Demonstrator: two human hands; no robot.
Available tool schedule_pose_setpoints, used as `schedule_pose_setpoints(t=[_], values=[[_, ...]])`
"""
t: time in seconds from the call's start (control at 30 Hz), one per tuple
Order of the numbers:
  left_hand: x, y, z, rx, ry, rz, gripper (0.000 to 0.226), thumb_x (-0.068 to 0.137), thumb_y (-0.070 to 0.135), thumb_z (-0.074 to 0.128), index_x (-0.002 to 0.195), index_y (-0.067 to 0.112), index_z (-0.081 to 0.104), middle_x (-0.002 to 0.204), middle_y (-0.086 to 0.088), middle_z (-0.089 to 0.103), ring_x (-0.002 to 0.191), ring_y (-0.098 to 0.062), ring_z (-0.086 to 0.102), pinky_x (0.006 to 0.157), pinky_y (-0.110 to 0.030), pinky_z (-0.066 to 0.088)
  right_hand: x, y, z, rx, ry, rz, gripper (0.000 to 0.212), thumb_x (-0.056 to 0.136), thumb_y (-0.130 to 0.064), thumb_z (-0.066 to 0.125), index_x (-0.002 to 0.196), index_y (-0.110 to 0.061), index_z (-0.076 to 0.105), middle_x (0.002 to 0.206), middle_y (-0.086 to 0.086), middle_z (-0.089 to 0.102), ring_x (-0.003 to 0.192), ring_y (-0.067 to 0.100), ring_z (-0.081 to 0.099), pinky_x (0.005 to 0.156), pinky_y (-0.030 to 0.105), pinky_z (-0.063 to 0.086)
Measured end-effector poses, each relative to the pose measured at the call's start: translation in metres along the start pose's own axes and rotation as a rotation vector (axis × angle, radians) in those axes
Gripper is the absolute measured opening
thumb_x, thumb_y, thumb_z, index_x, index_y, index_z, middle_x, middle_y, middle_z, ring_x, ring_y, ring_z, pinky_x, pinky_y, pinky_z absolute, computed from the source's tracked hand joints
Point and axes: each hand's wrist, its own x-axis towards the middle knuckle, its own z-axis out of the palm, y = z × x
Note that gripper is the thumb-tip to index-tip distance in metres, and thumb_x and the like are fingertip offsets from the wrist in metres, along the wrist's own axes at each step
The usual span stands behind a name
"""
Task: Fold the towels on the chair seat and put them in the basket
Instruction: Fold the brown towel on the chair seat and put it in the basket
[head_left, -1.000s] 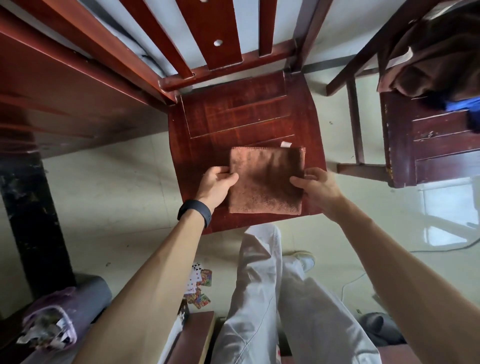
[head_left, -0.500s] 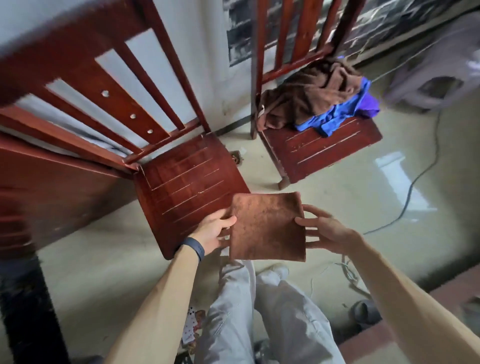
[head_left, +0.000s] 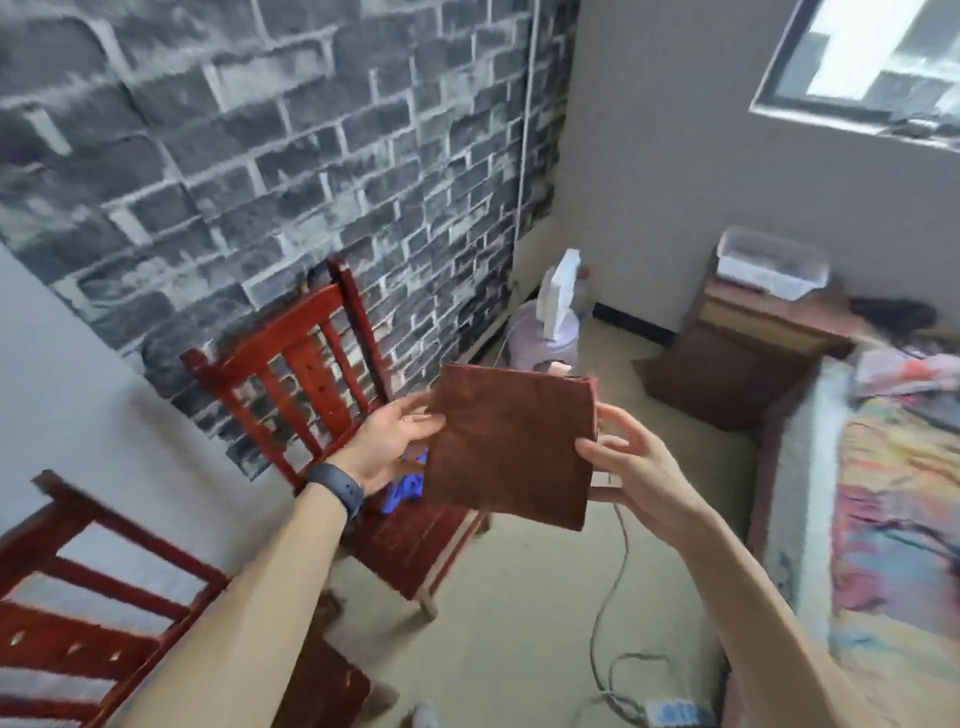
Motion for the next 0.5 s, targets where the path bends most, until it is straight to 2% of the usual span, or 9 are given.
schedule_pose_setpoints(t=[0.07, 0.13, 0.2, 0.3, 0.37, 0.43, 0.5], values=[[0.017, 0.047, 0.029, 0.038, -0.056, 0.083, 0.025, 0.095, 0.006, 0.058, 0.116, 0.019, 0.062, 0.090, -0.004, 0.071, 0.072, -0.015, 0.068, 0.055, -0.030, 0.056, -0.003, -0.034, -0.019, 0.028, 0.057, -0.105, 0.038, 0.093, -0.008, 0.066, 0.124, -0.029, 0.064, 0.107, 0.018, 0.072, 0.099, 0.029, 0.072, 0.076, 0.050, 0.061], [0.037, 0.087, 0.056, 0.070, -0.112, 0.144, 0.023, 0.094, 0.008, 0.059, 0.111, 0.023, 0.065, 0.094, -0.002, 0.070, 0.082, -0.013, 0.067, 0.061, -0.031, 0.056, 0.000, -0.064, -0.038, 0.062, 0.120, -0.198, 0.036, 0.093, -0.007, 0.066, 0.121, -0.029, 0.066, 0.104, 0.017, 0.073, 0.096, 0.031, 0.073, 0.075, 0.050, 0.061], [0.060, 0.121, 0.081, 0.068, -0.144, 0.201, 0.024, 0.092, 0.007, 0.061, 0.106, 0.025, 0.067, 0.095, 0.000, 0.069, 0.086, -0.013, 0.065, 0.070, -0.036, 0.057, 0.008, -0.090, -0.058, 0.091, 0.177, -0.278, 0.035, 0.092, -0.006, 0.066, 0.118, -0.029, 0.067, 0.100, 0.015, 0.074, 0.093, 0.030, 0.074, 0.070, 0.045, 0.061], [0.098, 0.167, 0.112, 0.086, -0.219, 0.249, 0.025, 0.092, 0.006, 0.061, 0.111, 0.021, 0.066, 0.098, -0.004, 0.069, 0.090, -0.018, 0.066, 0.081, -0.050, 0.056, 0.029, -0.128, -0.088, 0.097, 0.227, -0.359, 0.037, 0.091, -0.007, 0.067, 0.120, -0.029, 0.066, 0.100, 0.014, 0.075, 0.095, 0.031, 0.073, 0.072, 0.050, 0.061], [0.128, 0.196, 0.131, 0.104, -0.288, 0.280, 0.027, 0.091, 0.007, 0.063, 0.116, 0.017, 0.064, 0.101, -0.006, 0.069, 0.092, -0.021, 0.068, 0.078, -0.051, 0.058, 0.046, -0.153, -0.109, 0.088, 0.260, -0.403, 0.037, 0.089, -0.009, 0.068, 0.121, -0.028, 0.066, 0.101, 0.014, 0.074, 0.097, 0.031, 0.072, 0.077, 0.054, 0.060], [0.159, 0.220, 0.149, 0.113, -0.347, 0.301, 0.029, 0.090, 0.008, 0.064, 0.118, 0.016, 0.063, 0.101, -0.007, 0.070, 0.091, -0.021, 0.069, 0.071, -0.044, 0.058, 0.064, -0.174, -0.129, 0.076, 0.295, -0.433, 0.037, 0.087, -0.012, 0.069, 0.121, -0.029, 0.066, 0.104, 0.016, 0.073, 0.098, 0.031, 0.072, 0.079, 0.057, 0.059], [0.190, 0.245, 0.171, 0.132, -0.396, 0.308, 0.033, 0.089, 0.010, 0.065, 0.122, 0.014, 0.061, 0.104, -0.009, 0.070, 0.094, -0.022, 0.070, 0.072, -0.044, 0.057, 0.081, -0.191, -0.151, 0.080, 0.352, -0.454, 0.038, 0.088, -0.011, 0.069, 0.122, -0.026, 0.066, 0.107, 0.019, 0.072, 0.097, 0.030, 0.072, 0.077, 0.055, 0.060]])
